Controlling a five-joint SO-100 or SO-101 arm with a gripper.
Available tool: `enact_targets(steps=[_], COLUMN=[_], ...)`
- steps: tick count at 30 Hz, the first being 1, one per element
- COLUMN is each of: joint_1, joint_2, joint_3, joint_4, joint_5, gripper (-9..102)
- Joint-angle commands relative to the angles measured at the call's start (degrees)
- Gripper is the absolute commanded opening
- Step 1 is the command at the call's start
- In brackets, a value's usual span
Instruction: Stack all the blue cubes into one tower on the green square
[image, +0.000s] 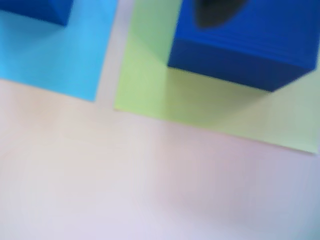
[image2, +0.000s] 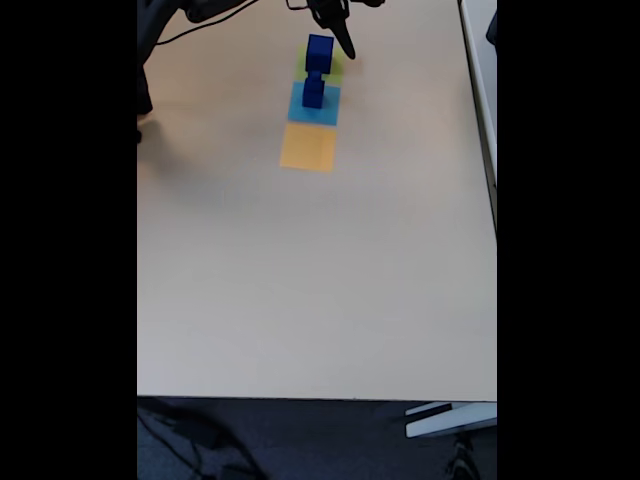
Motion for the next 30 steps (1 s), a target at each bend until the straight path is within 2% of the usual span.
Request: enact_targets(steps=[1, 9, 30], joint_1=[1.1, 1.6, 4.0], joint_2=[7.9, 12.7, 12.3], joint_3=[1.6, 12.3, 16.0], joint_4=[1.0, 1.0, 2.2], joint_5=[-0.4, 3.1, 2.0], gripper=[35, 35, 32])
